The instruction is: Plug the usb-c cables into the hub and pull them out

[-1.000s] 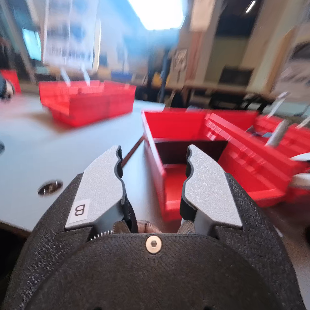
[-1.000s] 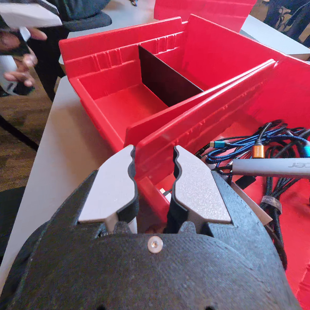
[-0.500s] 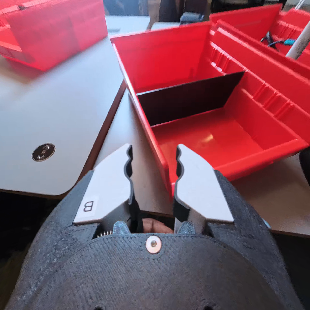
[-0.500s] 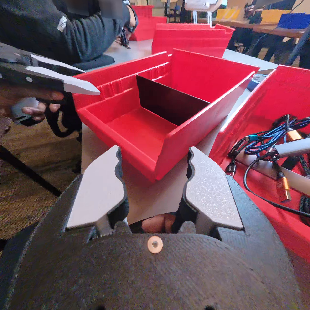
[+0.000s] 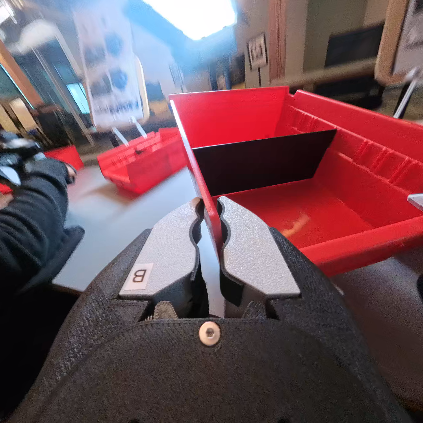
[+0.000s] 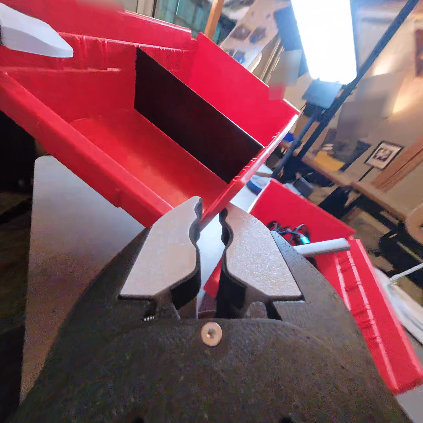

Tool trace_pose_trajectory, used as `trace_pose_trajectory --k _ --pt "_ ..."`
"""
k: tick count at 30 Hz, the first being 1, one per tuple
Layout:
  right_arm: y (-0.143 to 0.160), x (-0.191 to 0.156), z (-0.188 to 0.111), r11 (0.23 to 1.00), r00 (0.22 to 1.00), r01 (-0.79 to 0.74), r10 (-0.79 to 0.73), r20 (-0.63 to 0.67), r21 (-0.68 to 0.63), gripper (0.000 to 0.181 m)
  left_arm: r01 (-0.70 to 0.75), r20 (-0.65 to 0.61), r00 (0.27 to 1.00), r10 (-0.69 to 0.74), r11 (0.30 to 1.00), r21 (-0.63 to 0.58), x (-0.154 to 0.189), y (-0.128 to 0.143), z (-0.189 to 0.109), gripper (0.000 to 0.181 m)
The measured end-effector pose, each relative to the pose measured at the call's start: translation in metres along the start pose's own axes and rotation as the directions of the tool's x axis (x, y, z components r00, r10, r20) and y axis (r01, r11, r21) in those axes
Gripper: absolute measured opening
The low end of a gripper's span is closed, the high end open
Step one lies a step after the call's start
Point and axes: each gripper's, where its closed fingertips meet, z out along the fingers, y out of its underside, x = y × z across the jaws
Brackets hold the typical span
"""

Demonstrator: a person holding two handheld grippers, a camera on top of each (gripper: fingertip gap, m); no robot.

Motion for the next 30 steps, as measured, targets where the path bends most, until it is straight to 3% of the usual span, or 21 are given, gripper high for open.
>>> trace_pose_trajectory --k 3,6,9,13,17,21,25,30 --pt "-0.033 0.044 -0.037 0.986 0.986 0.09 -0.069 -0.154 0.139 0.013 0.037 -0.004 0.999 -0.037 0.964 0.262 0.026 -0.054 -0.014 0.01" --pt "-0.043 0.094 -0.095 0.958 0.937 0.195 -0.118 -0.328 0.212 0.012 0.13 -0.136 0.988 -0.076 0.881 0.455 0.083 -0.095 -0.019 0.011" --pt "-0.019 0.14 -0.159 0.941 0.859 0.308 -0.211 -0.466 0.142 0.014 0.216 -0.329 0.943 -0.045 0.836 0.505 0.163 -0.123 -0.019 0.013" --pt "0.035 0.204 -0.243 0.978 0.801 0.207 -0.166 -0.575 0.006 0.014 0.29 -0.529 0.848 -0.009 0.845 0.45 0.287 -0.142 -0.008 0.014" --pt "0.096 0.261 -0.303 0.991 0.763 0.071 -0.127 -0.633 -0.113 0.011 0.328 -0.622 0.781 -0.048 0.879 0.345 0.398 -0.127 0.008 0.014" --pt "0.162 0.281 -0.328 0.961 0.801 -0.049 -0.125 -0.586 -0.271 0.013 0.237 -0.675 0.737 -0.042 0.951 0.2 0.47 -0.088 0.026 0.015" --pt "0.205 0.283 -0.336 0.928 0.84 -0.138 -0.075 -0.538 -0.346 0.013 0.181 -0.729 0.679 -0.091 0.982 0.046 0.507 -0.052 0.039 0.017" --pt "0.219 0.283 -0.338 0.905 0.847 -0.182 -0.054 -0.528 -0.385 0.014 0.155 -0.776 0.62 -0.114 0.988 -0.021 0.519 -0.036 0.04 0.023"
